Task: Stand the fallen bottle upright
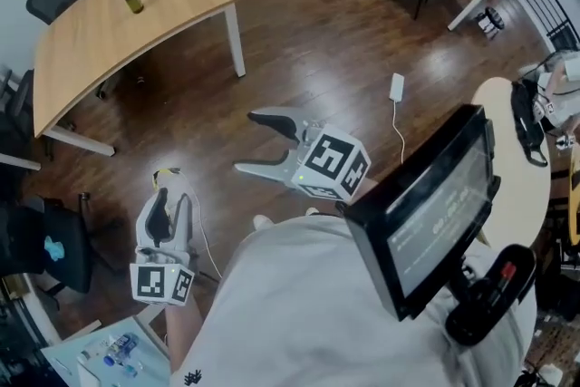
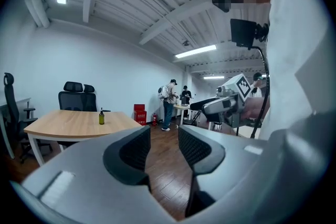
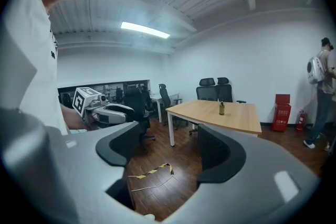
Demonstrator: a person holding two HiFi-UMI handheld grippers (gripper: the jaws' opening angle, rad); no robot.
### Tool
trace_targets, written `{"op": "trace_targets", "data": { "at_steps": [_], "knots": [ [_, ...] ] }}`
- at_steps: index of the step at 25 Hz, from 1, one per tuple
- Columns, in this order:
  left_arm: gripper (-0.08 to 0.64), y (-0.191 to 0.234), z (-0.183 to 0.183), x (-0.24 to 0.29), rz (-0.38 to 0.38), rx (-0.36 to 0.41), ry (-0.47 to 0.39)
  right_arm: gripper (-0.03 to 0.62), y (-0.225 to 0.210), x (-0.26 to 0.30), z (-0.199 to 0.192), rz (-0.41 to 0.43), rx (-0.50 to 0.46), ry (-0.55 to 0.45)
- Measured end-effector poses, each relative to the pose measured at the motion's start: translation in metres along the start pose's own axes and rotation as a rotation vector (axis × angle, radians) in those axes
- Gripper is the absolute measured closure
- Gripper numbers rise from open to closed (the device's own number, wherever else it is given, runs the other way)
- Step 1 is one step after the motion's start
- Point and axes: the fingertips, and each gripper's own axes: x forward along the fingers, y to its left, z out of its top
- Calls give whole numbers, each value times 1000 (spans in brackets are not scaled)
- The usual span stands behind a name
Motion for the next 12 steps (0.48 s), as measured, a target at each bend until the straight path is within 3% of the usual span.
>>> {"op": "trace_targets", "data": {
  "at_steps": [12],
  "knots": [
    [396,-57,9,37,-67,2,1,255,-20,-52,-20,-47,22,31]
  ]
}}
